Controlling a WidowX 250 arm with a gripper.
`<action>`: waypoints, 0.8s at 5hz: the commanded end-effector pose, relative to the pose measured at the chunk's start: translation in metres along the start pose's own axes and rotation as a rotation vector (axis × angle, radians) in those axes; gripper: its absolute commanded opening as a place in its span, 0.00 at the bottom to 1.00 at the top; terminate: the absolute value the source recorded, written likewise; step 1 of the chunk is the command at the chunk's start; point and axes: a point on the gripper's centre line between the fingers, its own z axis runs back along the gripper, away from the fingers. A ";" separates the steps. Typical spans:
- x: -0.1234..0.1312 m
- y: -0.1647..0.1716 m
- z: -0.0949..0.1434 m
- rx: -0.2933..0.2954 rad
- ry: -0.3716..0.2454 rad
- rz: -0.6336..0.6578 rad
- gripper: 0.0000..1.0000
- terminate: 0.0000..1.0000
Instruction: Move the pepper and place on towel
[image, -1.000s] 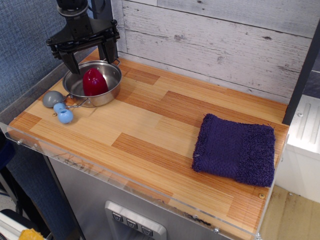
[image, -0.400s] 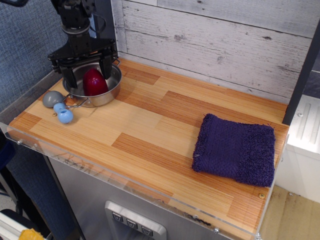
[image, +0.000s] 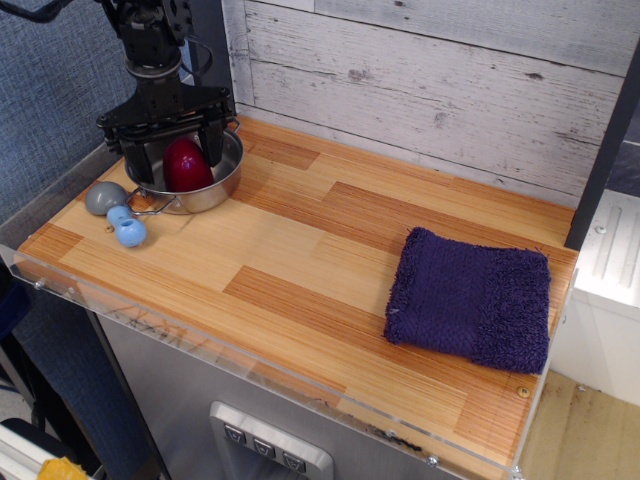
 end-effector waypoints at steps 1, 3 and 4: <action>-0.002 0.008 0.007 0.000 -0.042 0.010 0.00 0.00; -0.001 0.007 0.013 -0.015 -0.044 0.022 0.00 0.00; 0.010 0.002 0.036 -0.035 -0.069 0.063 0.00 0.00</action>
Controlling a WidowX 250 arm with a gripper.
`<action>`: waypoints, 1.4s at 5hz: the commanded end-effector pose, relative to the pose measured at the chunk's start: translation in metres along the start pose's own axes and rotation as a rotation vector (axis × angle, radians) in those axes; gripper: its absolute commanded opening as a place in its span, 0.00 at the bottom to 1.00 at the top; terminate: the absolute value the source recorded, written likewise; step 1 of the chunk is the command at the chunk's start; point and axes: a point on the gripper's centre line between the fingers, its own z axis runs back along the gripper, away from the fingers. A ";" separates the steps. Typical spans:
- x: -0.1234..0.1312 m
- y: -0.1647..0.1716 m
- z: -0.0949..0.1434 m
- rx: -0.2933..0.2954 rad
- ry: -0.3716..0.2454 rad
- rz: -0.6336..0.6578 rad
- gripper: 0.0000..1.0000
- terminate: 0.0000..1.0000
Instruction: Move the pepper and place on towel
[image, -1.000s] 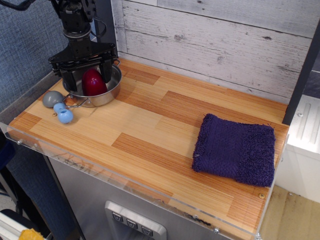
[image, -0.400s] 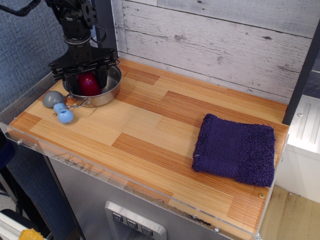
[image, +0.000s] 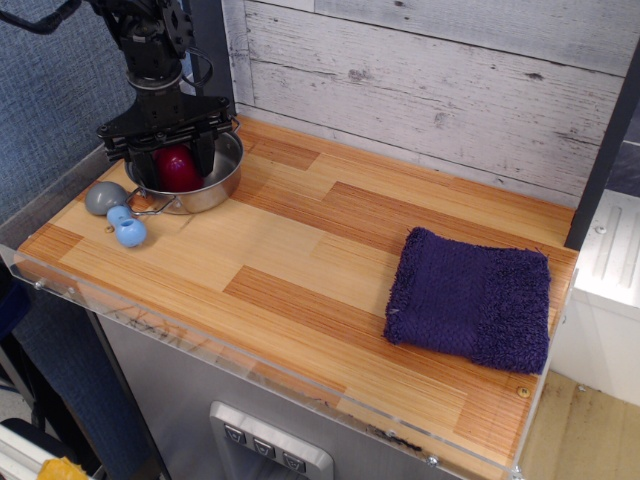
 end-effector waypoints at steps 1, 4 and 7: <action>0.026 -0.015 0.074 -0.075 -0.093 0.078 0.00 0.00; -0.016 -0.059 0.143 -0.199 -0.090 -0.057 0.00 0.00; -0.108 -0.107 0.161 -0.278 -0.062 -0.353 0.00 0.00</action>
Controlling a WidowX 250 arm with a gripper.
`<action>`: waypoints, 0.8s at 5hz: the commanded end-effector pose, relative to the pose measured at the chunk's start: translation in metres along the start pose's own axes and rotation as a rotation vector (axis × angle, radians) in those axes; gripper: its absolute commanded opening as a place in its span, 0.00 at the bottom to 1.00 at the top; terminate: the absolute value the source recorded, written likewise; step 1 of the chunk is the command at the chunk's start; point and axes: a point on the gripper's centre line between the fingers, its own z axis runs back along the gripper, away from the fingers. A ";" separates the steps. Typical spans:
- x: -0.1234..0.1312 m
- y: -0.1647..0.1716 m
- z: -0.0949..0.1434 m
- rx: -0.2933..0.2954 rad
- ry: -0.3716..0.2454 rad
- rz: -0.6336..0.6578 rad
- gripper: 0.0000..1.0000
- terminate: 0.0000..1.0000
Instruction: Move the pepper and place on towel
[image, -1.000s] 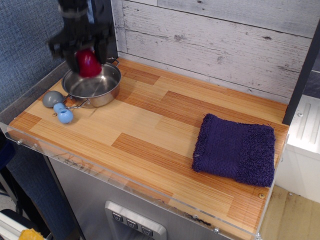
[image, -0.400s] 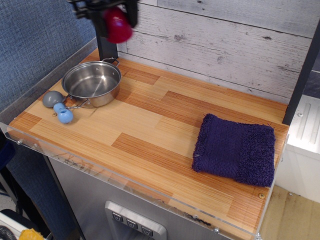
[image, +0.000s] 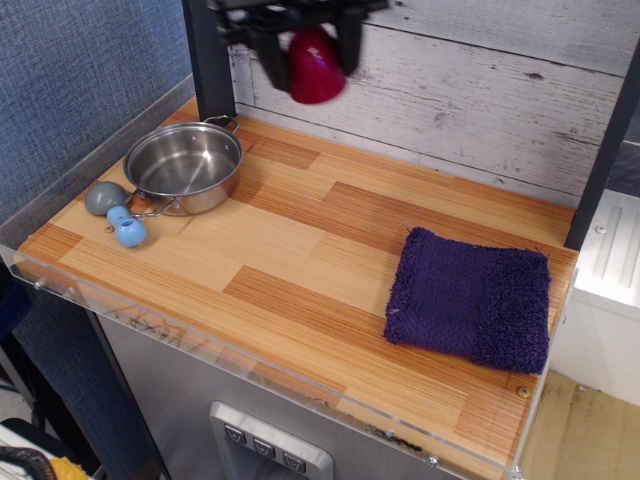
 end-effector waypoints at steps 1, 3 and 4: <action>-0.052 -0.020 0.002 -0.054 0.033 -0.154 0.00 0.00; -0.089 -0.028 -0.024 -0.048 0.087 -0.258 0.00 0.00; -0.105 -0.031 -0.039 -0.039 0.112 -0.307 0.00 0.00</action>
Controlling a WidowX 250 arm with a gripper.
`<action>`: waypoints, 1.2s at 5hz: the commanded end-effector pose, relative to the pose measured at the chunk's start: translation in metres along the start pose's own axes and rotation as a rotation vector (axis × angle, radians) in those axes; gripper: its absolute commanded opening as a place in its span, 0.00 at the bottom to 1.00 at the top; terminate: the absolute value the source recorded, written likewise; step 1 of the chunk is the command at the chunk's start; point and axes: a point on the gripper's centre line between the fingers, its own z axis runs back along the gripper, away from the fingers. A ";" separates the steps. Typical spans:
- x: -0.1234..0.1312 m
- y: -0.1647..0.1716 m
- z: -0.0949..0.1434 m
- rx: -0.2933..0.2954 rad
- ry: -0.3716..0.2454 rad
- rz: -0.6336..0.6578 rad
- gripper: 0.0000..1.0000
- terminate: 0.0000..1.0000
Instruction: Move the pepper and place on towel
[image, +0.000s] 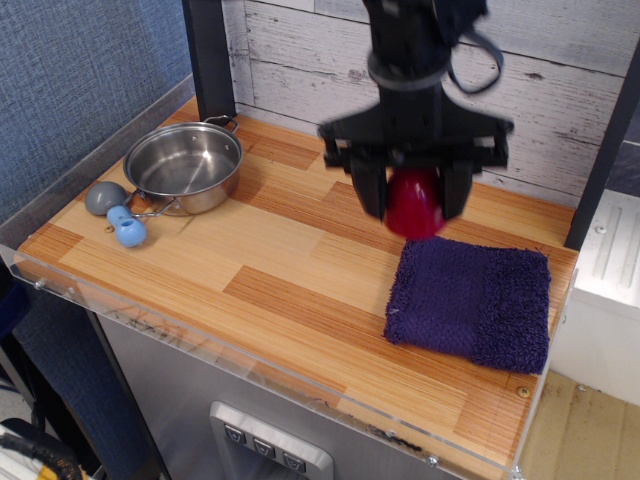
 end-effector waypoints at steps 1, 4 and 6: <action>-0.025 -0.001 -0.022 -0.016 0.009 -0.053 0.00 0.00; -0.029 -0.008 -0.059 0.042 -0.010 -0.055 1.00 0.00; -0.026 -0.002 -0.054 0.069 -0.024 -0.031 1.00 0.00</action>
